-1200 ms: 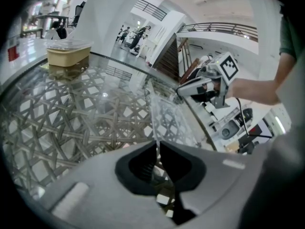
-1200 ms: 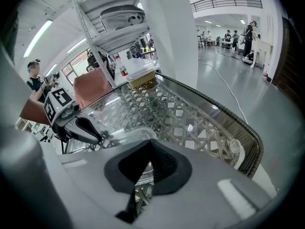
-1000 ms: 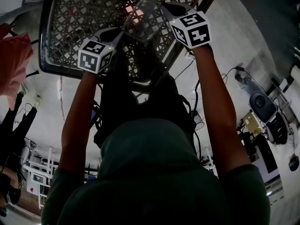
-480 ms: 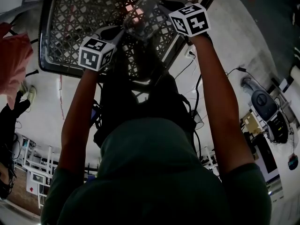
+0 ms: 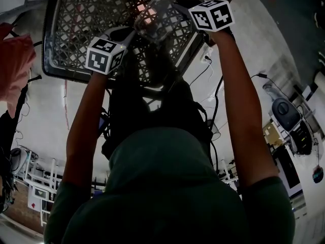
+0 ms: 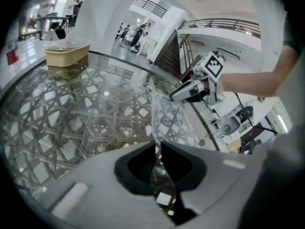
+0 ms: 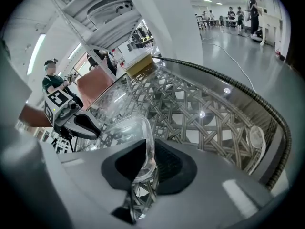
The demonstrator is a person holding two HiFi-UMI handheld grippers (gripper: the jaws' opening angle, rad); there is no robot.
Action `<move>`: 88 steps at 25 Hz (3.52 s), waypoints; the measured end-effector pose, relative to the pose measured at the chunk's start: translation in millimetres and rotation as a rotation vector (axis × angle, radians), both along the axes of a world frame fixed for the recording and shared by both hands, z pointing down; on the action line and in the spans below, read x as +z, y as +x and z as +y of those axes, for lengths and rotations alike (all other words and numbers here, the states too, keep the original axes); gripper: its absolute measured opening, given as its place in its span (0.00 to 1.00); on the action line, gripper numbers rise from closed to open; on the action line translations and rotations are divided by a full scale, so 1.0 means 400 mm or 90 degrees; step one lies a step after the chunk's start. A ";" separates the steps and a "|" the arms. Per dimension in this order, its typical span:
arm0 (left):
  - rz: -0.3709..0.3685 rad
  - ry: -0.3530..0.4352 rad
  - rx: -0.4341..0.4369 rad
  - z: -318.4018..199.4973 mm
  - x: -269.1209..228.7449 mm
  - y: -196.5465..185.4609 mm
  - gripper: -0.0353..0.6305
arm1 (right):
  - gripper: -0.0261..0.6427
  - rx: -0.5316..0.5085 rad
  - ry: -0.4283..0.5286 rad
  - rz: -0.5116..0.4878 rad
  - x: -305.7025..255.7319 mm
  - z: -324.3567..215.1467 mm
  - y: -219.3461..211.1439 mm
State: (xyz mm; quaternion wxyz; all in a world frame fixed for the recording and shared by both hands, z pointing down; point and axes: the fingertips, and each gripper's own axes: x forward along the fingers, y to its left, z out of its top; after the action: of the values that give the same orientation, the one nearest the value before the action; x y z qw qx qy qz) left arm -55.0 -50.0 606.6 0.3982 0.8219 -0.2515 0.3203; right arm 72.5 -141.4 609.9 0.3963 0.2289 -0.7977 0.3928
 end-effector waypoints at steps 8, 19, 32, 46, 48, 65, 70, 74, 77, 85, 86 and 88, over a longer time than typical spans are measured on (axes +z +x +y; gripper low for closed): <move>0.002 0.015 0.005 0.006 -0.005 -0.001 0.10 | 0.06 -0.016 -0.033 -0.009 -0.003 0.014 0.020; -0.007 0.019 0.007 0.006 0.001 0.000 0.10 | 0.07 -0.106 0.061 0.069 0.005 0.015 0.012; -0.009 0.029 0.011 0.013 0.000 0.001 0.11 | 0.11 -0.085 0.037 0.047 0.006 0.017 0.003; -0.008 0.036 0.013 0.015 -0.001 0.000 0.11 | 0.11 -0.081 0.016 0.048 0.004 0.014 -0.004; -0.008 0.036 0.014 0.016 -0.001 0.000 0.10 | 0.08 -0.095 0.018 0.051 0.000 0.012 -0.010; -0.003 0.027 0.014 0.014 -0.002 0.000 0.10 | 0.17 -0.069 0.068 0.074 0.003 -0.013 0.002; -0.001 0.026 0.015 0.014 -0.003 -0.001 0.09 | 0.04 -0.017 -0.002 0.011 -0.001 -0.013 -0.009; 0.003 0.027 0.012 0.012 -0.007 -0.002 0.09 | 0.04 -0.019 0.004 0.027 -0.003 -0.010 -0.005; 0.003 0.027 0.012 0.013 -0.003 -0.005 0.09 | 0.04 -0.016 0.009 0.038 0.003 -0.002 -0.004; 0.002 0.027 0.012 0.016 -0.003 -0.006 0.10 | 0.04 -0.021 0.044 0.060 -0.022 0.017 0.004; 0.001 0.027 0.012 0.017 -0.001 -0.006 0.10 | 0.04 -0.019 0.048 0.060 -0.021 0.019 0.005; 0.000 0.027 0.013 0.018 0.001 -0.006 0.10 | 0.04 -0.012 0.055 0.062 -0.020 0.022 0.007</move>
State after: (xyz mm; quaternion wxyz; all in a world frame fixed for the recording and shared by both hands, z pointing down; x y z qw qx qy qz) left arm -57.6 -42.9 606.9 0.3770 0.8328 -0.2500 0.3191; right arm 75.4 -132.7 602.0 0.4282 0.2570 -0.7959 0.3422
